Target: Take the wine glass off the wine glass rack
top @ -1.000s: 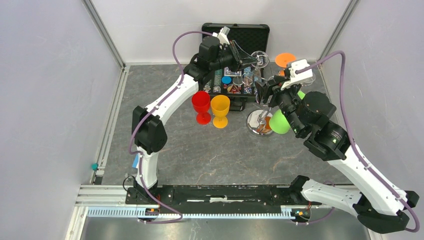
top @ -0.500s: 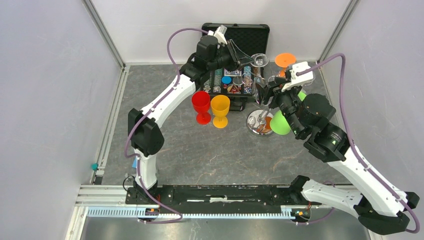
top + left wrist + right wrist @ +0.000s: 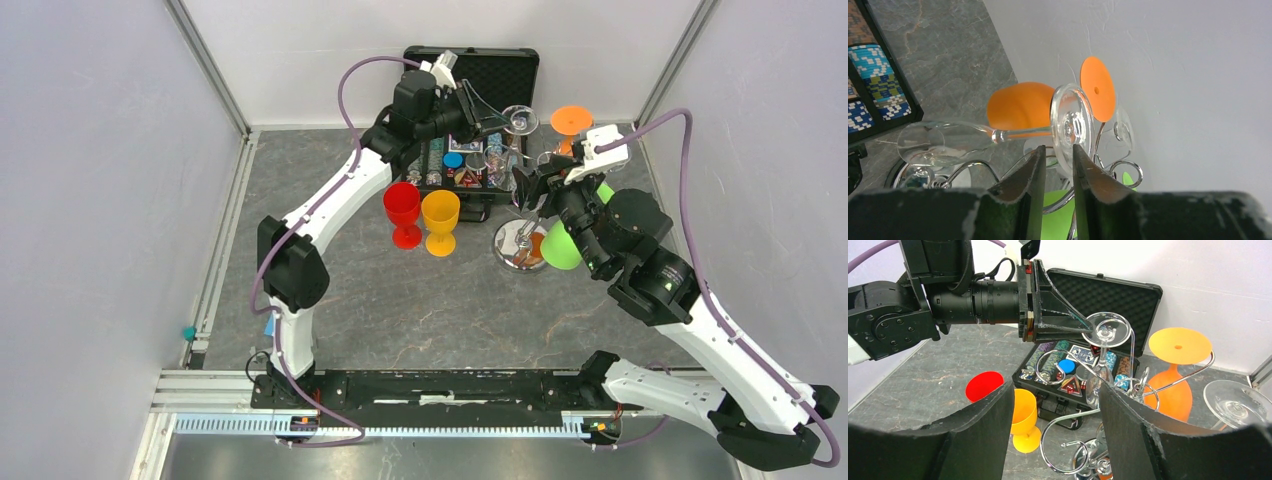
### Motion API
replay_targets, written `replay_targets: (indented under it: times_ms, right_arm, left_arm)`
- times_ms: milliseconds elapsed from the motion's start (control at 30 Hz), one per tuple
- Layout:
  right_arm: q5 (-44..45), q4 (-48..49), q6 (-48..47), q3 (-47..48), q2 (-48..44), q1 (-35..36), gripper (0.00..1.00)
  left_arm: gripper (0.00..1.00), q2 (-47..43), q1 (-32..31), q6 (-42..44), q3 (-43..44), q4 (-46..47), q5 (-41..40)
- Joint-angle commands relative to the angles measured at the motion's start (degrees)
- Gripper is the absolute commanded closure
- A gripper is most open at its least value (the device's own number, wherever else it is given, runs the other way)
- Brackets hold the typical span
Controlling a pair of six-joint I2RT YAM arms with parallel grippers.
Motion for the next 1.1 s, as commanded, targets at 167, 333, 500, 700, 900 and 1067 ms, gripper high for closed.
replay_targets:
  times_ms: [167, 333, 500, 700, 900, 1067]
  right_arm:
    - [1.28, 2.17, 0.52, -0.08, -0.95, -0.16, 0.33]
    - [1.59, 2.19, 0.58, -0.2, -1.43, -0.17, 0.33]
    - [1.92, 2.28, 0.63, -0.5, -1.48, -0.17, 0.33]
    - [1.89, 2.7, 0.91, -0.94, -1.67, -0.16, 0.33]
    - [2.07, 2.79, 0.97, -1.04, -2.1, -0.18, 0.33]
    - [2.57, 3.02, 0.97, -1.31, -2.77, -0.22, 0.33]
  left_arm:
    - [0.84, 1.78, -0.12, -2.83, 3.69, 2.44, 2.71]
    - [0.98, 0.6, -0.15, -2.17, 4.04, 2.61, 1.27]
    - [0.98, -0.19, -0.11, -4.48, 3.88, 4.24, 1.44]
    - [0.98, -1.32, -0.18, -8.61, 1.03, 12.24, -0.77]
    - [0.98, 0.91, -0.11, -12.9, 1.13, 17.93, -0.92]
    - [0.98, 2.43, -0.13, -16.51, 0.76, 20.66, 1.88]
